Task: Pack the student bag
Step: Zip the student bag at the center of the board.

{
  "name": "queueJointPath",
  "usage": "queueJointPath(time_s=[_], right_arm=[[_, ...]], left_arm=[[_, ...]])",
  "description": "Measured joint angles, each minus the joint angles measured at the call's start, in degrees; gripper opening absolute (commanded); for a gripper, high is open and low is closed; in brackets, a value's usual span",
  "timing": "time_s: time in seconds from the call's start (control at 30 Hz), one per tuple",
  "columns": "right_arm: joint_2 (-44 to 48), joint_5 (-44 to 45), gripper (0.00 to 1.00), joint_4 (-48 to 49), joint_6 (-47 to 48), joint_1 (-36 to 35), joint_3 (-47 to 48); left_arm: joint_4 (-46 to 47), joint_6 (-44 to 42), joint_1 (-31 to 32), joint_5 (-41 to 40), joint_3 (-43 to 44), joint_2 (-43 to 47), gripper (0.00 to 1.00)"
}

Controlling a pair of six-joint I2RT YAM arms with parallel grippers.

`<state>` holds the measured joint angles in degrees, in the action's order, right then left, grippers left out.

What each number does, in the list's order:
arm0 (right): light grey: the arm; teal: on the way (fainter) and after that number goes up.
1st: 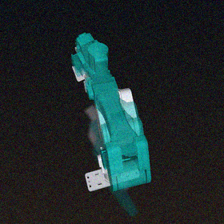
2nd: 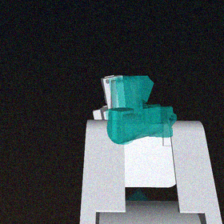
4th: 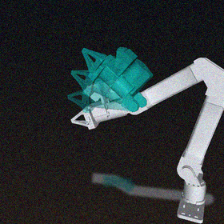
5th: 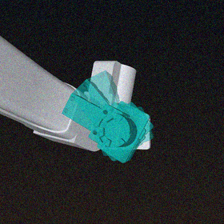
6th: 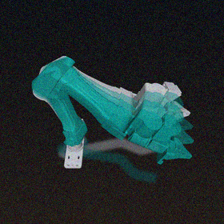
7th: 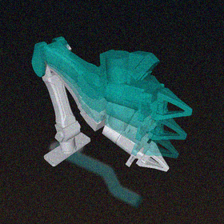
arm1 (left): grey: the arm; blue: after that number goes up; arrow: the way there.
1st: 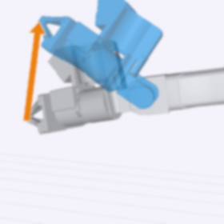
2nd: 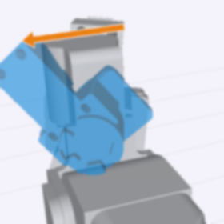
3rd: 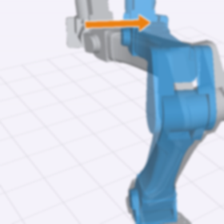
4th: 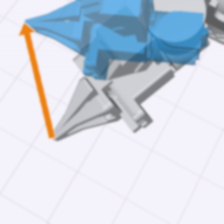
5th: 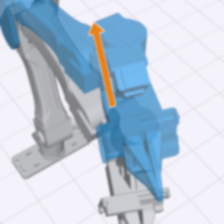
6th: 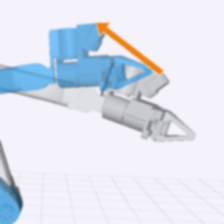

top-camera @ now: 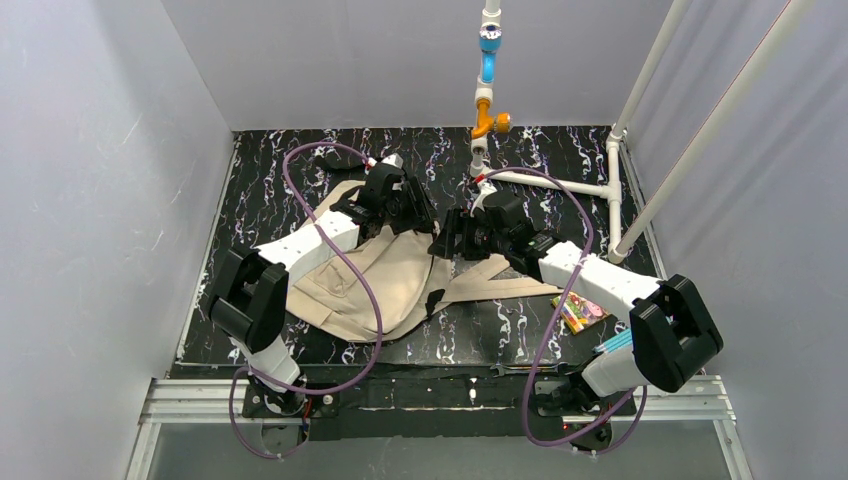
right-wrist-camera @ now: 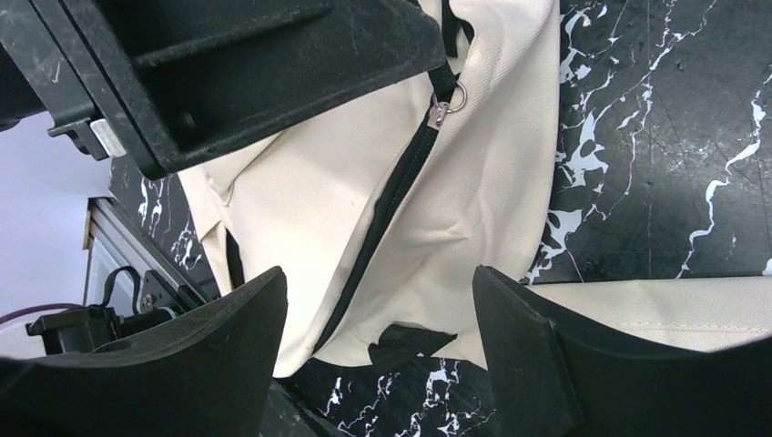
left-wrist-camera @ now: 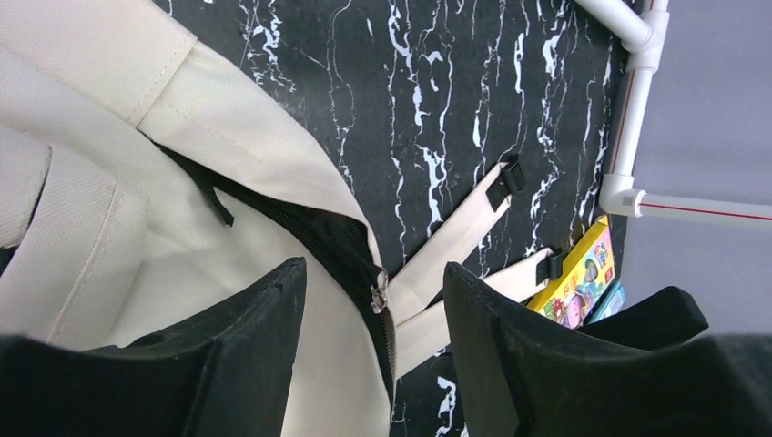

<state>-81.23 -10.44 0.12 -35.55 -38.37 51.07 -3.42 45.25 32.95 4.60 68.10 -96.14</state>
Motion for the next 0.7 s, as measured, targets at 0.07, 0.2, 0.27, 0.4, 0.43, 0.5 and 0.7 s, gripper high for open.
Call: queueJointPath(time_s=[0.07, 0.2, 0.27, 0.4, 0.43, 0.5, 0.7], right_arm=[[0.0, -0.1, 0.79, 0.1, 0.1, 0.0, 0.0], [0.0, -0.2, 0.8, 0.1, 0.3, -0.4, 0.0], [0.0, 0.1, 0.8, -0.1, 1.0, -0.9, 0.1], [-1.1, 2.2, 0.73, -1.8, 2.4, -2.3, 1.1], [-1.6, 2.8, 0.7, -2.2, 2.9, -2.6, 1.4], [-2.9, 4.1, 0.63, -3.1, 3.8, -3.1, 2.2], [-7.8, 7.5, 0.31, -5.4, 5.9, -4.5, 5.7]], left_arm=[[0.9, 0.4, 0.0, 0.2, 0.0, -0.1, 0.49], [1.2, 1.1, 0.0, 0.2, 1.0, -2.2, 0.37], [1.3, 1.3, 0.0, 0.3, 1.6, -4.1, 0.29], [1.4, 1.7, 0.0, 0.4, 1.7, -6.6, 0.09], [1.5, 1.6, 0.0, 0.3, 1.7, -6.8, 0.06], [1.5, 1.3, 0.0, 0.3, 1.9, -6.9, 0.02], [1.7, -0.2, 0.0, 0.4, 3.3, -6.9, 0.0]])
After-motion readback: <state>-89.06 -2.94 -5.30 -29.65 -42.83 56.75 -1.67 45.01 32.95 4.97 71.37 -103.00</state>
